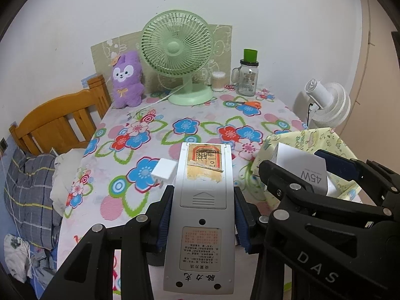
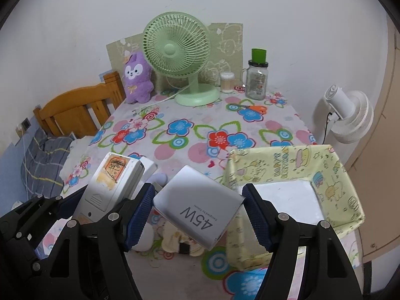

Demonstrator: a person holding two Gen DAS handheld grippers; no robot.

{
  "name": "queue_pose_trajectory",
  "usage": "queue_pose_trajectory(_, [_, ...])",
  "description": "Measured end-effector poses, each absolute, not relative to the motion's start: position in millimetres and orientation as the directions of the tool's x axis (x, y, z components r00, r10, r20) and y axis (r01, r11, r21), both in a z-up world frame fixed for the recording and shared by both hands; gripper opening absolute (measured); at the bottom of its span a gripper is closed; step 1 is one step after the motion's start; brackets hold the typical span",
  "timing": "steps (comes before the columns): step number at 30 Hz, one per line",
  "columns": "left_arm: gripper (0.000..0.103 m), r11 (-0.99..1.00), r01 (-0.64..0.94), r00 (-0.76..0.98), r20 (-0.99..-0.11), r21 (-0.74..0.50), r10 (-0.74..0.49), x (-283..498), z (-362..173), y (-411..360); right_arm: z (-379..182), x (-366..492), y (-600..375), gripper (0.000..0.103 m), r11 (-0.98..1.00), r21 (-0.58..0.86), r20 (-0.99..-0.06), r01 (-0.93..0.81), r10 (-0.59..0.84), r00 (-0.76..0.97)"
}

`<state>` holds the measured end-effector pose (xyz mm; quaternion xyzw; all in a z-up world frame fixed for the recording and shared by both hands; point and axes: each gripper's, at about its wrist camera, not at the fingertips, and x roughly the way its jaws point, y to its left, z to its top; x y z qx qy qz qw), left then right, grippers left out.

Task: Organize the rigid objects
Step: 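Carry the power strip with left tool while right tool carries the charger over the box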

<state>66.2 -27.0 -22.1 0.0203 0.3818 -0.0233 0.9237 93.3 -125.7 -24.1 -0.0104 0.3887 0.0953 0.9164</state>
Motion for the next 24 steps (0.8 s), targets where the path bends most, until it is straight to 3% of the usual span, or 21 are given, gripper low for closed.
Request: queue_pose_trajectory(24, [0.046,0.991,0.135,0.682,-0.725,-0.006,-0.097,99,-26,-110,-24,119,-214,0.074,0.992,0.057,-0.729,-0.111,0.117,0.675])
